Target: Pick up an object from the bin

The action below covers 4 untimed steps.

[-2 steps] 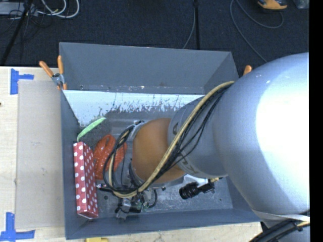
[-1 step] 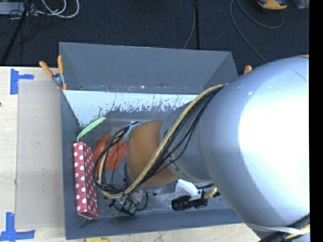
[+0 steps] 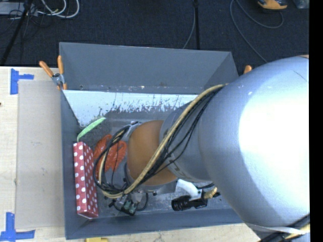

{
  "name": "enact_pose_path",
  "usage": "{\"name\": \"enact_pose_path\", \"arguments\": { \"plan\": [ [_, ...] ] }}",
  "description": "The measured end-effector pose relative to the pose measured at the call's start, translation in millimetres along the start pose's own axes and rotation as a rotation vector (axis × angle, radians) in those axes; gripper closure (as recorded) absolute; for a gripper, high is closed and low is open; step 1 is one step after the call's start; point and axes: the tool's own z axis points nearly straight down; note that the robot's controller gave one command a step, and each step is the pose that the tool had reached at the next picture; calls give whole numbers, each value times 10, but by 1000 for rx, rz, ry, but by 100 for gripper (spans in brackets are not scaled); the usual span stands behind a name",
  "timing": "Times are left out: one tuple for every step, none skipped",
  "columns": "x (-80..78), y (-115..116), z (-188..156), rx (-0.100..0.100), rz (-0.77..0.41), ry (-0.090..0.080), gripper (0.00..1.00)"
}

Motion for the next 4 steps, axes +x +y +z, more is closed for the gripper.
{"name": "enact_pose_path", "arguments": {
  "plan": [
    [6, -10, -28, 4, 0, 3, 100],
    [24, -34, -230, 11, 0, 9, 100],
    [17, -23, -464, 7, -2, 5, 100],
    [12, -17, -651, 4, -3, 3, 100]
  ]
}}
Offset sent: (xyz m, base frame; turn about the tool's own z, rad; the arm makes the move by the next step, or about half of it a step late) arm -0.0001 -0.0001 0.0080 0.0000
